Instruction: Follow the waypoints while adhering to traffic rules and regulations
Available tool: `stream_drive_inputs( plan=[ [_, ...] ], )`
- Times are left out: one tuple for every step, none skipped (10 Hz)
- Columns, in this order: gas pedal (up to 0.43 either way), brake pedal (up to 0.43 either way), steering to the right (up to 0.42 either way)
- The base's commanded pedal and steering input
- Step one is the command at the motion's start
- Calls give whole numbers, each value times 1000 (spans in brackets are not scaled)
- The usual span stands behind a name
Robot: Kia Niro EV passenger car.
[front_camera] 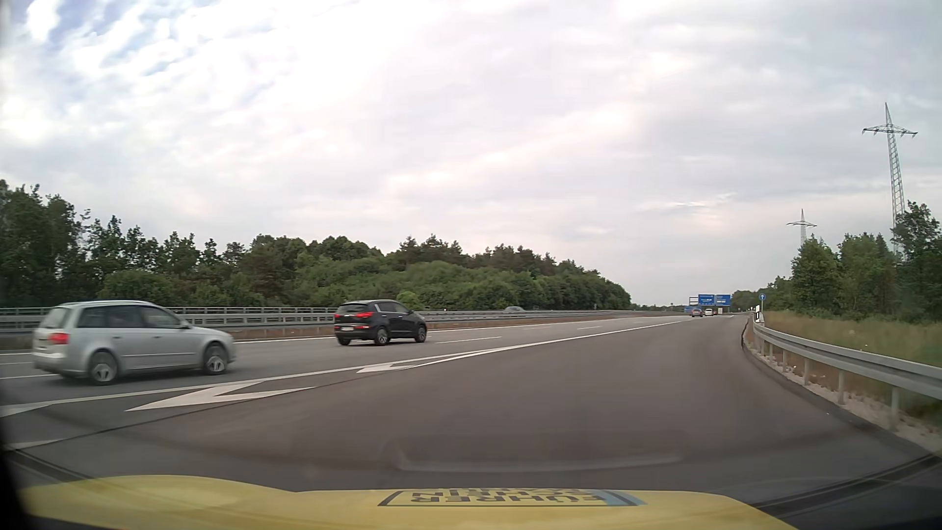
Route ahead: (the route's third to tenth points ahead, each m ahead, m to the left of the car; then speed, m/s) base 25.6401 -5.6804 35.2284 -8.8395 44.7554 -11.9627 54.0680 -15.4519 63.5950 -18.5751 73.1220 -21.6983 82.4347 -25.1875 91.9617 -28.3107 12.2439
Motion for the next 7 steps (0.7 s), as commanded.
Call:
stream_drive_inputs(
  plan=[
    [197, 0, 118],
    [220, 0, 115],
    [220, 0, 114],
    [220, 0, 112],
    [240, 0, 109],
    [248, 0, 97],
    [268, 0, 87]
  ],
)
